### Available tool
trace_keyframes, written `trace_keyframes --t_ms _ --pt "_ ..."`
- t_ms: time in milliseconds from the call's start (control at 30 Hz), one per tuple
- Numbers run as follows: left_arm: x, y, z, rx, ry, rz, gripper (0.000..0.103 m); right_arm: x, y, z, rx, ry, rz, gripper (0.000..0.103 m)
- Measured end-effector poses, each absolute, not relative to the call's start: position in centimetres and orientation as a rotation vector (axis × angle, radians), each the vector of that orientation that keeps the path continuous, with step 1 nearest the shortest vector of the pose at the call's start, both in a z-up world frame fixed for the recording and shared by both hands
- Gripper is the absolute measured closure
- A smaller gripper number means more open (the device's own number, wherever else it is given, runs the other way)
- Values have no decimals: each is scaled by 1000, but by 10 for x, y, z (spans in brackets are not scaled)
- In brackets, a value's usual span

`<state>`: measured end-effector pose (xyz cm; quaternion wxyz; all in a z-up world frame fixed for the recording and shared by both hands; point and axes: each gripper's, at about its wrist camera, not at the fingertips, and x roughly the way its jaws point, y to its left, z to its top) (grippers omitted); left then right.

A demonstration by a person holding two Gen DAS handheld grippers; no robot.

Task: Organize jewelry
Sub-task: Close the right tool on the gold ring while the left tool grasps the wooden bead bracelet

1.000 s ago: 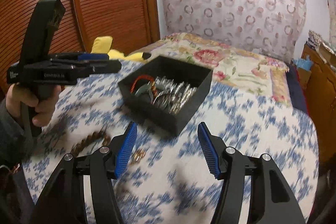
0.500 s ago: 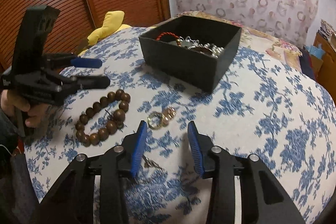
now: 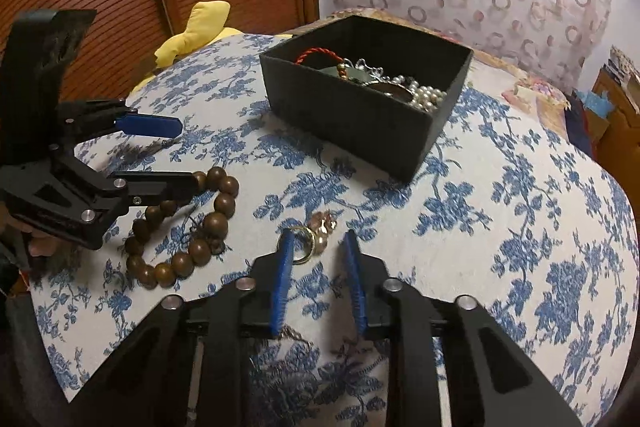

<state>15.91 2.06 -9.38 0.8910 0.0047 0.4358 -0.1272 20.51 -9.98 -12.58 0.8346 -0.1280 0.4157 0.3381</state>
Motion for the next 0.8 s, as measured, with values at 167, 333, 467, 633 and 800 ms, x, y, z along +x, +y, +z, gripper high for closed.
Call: trace_keyframes --t_ms 167,333,467,633,800 --pt "159 20 -96 15 912 -268 25 207 -110 -126 -258 886 713 98" --pt "158 17 -98 27 916 -269 26 205 -110 -125 -262 871 715 98" --pt "156 15 -99 29 913 -278 35 205 -112 -120 -245 852 713 98" --pt "158 11 -97 40 906 -284 60 206 -119 -113 -233 834 703 98" --pt "158 6 -97 42 899 -316 83 206 -124 -115 -227 835 692 98"
